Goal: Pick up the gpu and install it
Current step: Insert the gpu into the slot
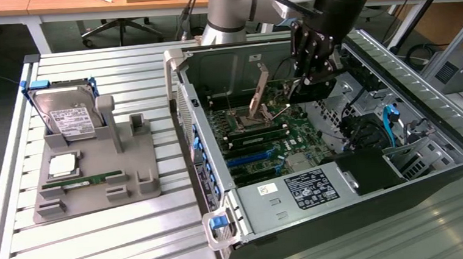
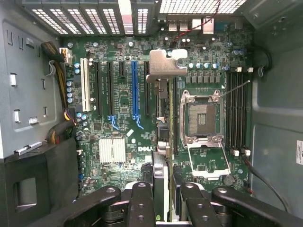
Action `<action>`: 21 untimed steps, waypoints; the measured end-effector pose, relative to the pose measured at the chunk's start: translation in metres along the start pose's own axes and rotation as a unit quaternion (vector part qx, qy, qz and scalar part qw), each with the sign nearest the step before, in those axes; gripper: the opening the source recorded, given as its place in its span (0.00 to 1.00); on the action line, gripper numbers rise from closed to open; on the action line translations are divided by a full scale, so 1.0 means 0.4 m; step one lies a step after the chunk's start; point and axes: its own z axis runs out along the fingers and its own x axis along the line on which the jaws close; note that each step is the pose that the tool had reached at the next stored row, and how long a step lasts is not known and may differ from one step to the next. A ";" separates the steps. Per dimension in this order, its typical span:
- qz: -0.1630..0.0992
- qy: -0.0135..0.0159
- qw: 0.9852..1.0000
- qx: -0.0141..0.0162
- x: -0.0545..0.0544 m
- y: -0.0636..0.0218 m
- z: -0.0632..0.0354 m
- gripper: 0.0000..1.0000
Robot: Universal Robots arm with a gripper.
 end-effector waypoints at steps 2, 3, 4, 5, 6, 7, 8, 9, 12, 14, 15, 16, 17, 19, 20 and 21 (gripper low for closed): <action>0.000 0.000 1.000 0.000 0.000 0.001 0.001 0.27; 0.000 0.000 1.000 0.000 0.000 0.001 0.001 0.27; 0.000 0.000 1.000 0.000 0.000 0.001 0.002 0.27; 0.000 0.000 1.000 0.000 0.001 0.001 0.002 0.27; 0.000 0.000 1.000 0.000 0.001 0.001 0.003 0.27; 0.000 0.000 1.000 0.000 0.002 0.001 0.003 0.27; 0.000 0.000 1.000 0.000 0.002 0.002 0.004 0.27; 0.000 0.001 1.000 0.000 0.003 0.002 0.004 0.27; 0.000 0.001 1.000 0.000 0.004 0.002 0.006 0.27; 0.000 0.002 1.000 0.000 0.006 0.003 0.007 0.27; 0.000 0.002 1.000 0.000 0.007 0.003 0.007 0.27; 0.000 0.002 1.000 0.000 0.007 0.003 0.008 0.27; 0.000 0.002 1.000 0.000 0.008 0.004 0.008 0.27; 0.000 0.002 1.000 0.000 0.009 0.004 0.009 0.27; 0.000 0.002 1.000 0.000 0.010 0.004 0.009 0.27; 0.000 0.002 1.000 0.000 0.010 0.005 0.010 0.27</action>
